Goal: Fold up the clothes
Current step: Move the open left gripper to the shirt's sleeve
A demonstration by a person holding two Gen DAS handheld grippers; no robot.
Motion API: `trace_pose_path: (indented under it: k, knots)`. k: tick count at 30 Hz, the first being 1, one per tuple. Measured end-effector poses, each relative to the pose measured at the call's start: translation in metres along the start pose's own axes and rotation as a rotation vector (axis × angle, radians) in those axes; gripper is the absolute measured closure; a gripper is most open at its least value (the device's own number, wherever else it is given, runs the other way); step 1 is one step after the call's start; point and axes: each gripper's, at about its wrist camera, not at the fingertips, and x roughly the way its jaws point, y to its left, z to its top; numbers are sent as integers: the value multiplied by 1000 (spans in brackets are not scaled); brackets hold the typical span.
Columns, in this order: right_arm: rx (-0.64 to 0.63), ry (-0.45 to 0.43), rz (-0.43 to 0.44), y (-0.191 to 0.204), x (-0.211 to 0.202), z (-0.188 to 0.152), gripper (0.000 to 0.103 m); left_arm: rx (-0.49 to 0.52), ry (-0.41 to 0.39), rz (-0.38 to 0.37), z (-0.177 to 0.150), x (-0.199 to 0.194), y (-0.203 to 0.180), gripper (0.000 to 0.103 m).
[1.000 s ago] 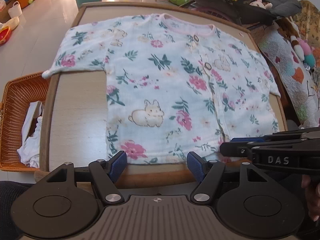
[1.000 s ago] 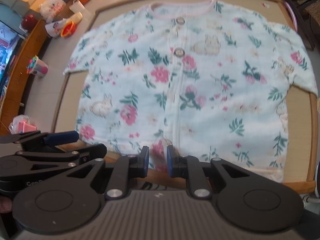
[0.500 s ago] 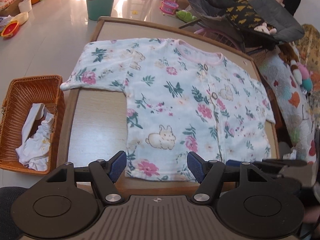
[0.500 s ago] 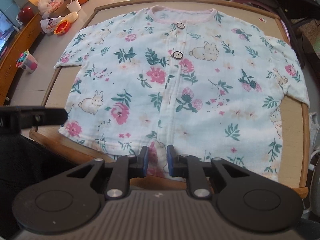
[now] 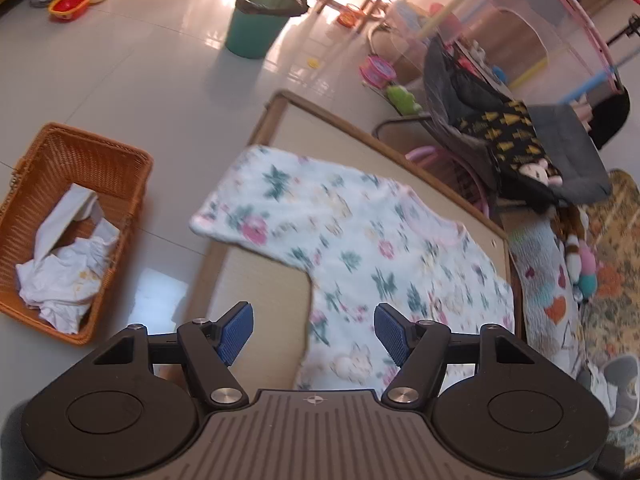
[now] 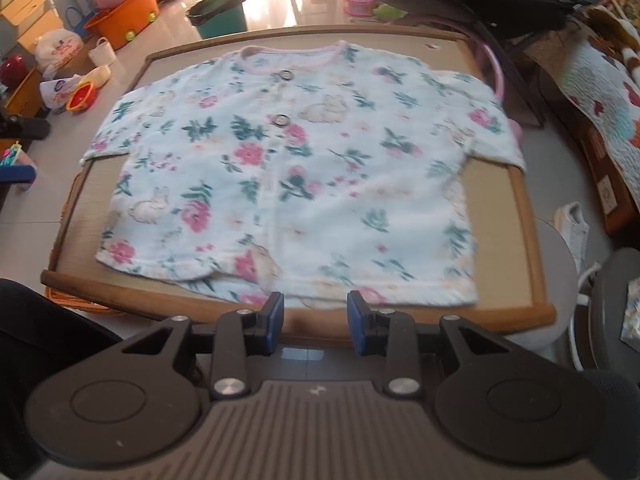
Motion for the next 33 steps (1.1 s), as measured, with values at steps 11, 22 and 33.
trace_pose_path:
  k: [11, 22, 33]
  knots:
    - [98, -50, -53, -37, -24, -32, 69, -285, -22, -33, 24, 14, 75, 35]
    - [58, -1, -76, -20, -19, -24, 69, -508, -3, -118, 23, 78, 117, 38]
    - [66, -3, -106, -19, -19, -15, 69, -664, -49, -194, 20, 117, 129, 56]
